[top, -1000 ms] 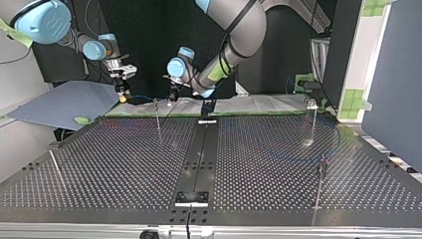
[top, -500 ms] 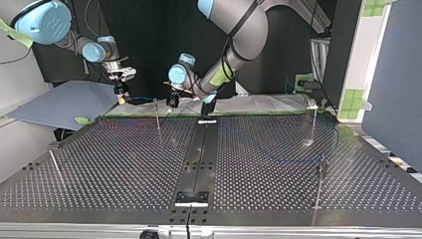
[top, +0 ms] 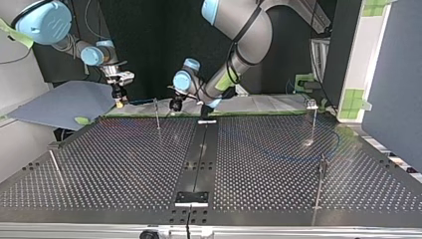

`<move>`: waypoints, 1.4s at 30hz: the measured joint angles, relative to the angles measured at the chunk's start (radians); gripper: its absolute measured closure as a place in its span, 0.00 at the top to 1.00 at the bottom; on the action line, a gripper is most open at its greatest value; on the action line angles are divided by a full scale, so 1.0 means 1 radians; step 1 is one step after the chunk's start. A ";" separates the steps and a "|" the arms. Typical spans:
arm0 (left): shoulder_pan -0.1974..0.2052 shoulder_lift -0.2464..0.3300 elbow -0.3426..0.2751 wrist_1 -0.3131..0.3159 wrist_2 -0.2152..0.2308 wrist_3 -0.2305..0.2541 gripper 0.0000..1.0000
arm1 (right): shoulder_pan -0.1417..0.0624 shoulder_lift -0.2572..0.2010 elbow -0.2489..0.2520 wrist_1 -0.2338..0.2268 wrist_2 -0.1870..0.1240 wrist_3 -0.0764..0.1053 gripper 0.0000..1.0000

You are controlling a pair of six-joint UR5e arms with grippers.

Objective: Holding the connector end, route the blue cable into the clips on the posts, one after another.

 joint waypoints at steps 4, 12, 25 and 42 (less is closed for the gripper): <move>-0.015 0.000 0.005 -0.004 0.034 -0.028 0.00 | 0.000 0.008 -0.012 0.005 0.000 -0.011 0.00; -0.031 0.000 0.006 -0.003 0.097 -0.096 0.00 | 0.000 0.011 -0.017 0.007 -0.001 -0.023 0.00; -0.003 0.000 0.007 -0.002 0.097 -0.171 0.00 | 0.001 0.049 -0.066 0.039 -0.007 -0.032 0.00; 0.018 0.000 0.016 0.015 0.124 -0.209 0.00 | 0.010 0.055 -0.149 0.084 0.015 -0.020 0.00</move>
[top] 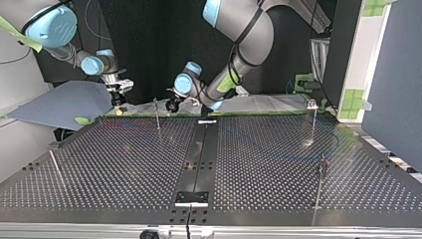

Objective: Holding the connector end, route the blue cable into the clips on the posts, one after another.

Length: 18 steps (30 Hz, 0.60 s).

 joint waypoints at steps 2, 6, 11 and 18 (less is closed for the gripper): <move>0.002 0.000 0.001 0.000 0.000 -0.002 0.00 | 0.000 0.000 -0.010 0.004 0.001 0.000 0.00; 0.007 0.000 0.003 0.001 -0.001 -0.003 0.00 | 0.002 0.001 -0.025 0.008 0.001 0.002 0.00; 0.016 0.000 0.006 0.000 -0.014 0.010 0.00 | 0.004 0.001 -0.039 0.009 0.001 0.006 0.00; 0.011 0.000 0.006 -0.002 -0.063 0.067 0.00 | 0.005 0.002 -0.050 0.009 -0.003 0.008 0.00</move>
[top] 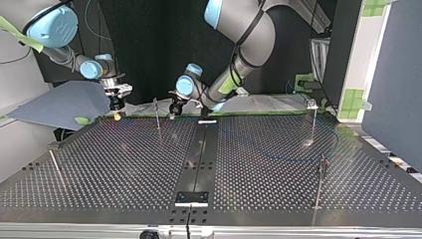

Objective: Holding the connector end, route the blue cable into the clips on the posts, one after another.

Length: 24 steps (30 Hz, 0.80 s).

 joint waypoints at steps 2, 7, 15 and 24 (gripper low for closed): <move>-0.003 0.000 0.000 -0.001 -0.017 0.018 0.00 | 0.000 0.000 -0.004 0.000 -0.001 0.001 0.00; -0.011 0.001 0.000 0.001 -0.048 0.047 0.00 | -0.001 0.001 -0.019 0.002 -0.003 0.008 0.00; -0.017 0.004 0.000 0.029 -0.101 0.077 0.00 | 0.000 0.002 -0.035 0.005 -0.005 0.020 0.00; -0.021 0.009 0.006 0.060 -0.144 0.089 0.00 | 0.000 0.004 -0.049 0.013 -0.005 0.023 0.00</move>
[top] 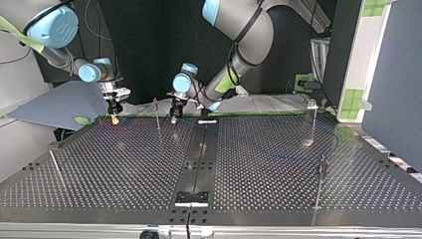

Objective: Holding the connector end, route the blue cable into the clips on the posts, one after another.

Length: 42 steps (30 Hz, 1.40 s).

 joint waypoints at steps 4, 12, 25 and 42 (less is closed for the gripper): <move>-0.005 0.000 0.001 -0.009 0.007 0.005 0.25 | 0.000 0.001 -0.001 0.001 0.000 0.000 0.00; -0.010 0.002 0.002 -0.070 0.037 0.034 0.51 | -0.005 0.003 -0.001 0.013 0.000 -0.002 0.00; -0.022 0.017 0.002 -0.194 0.046 0.154 0.99 | -0.006 0.007 -0.001 0.034 0.004 -0.007 0.00; -0.084 0.067 -0.029 -0.352 0.017 0.313 0.99 | -0.006 0.013 0.000 0.064 0.008 -0.019 0.00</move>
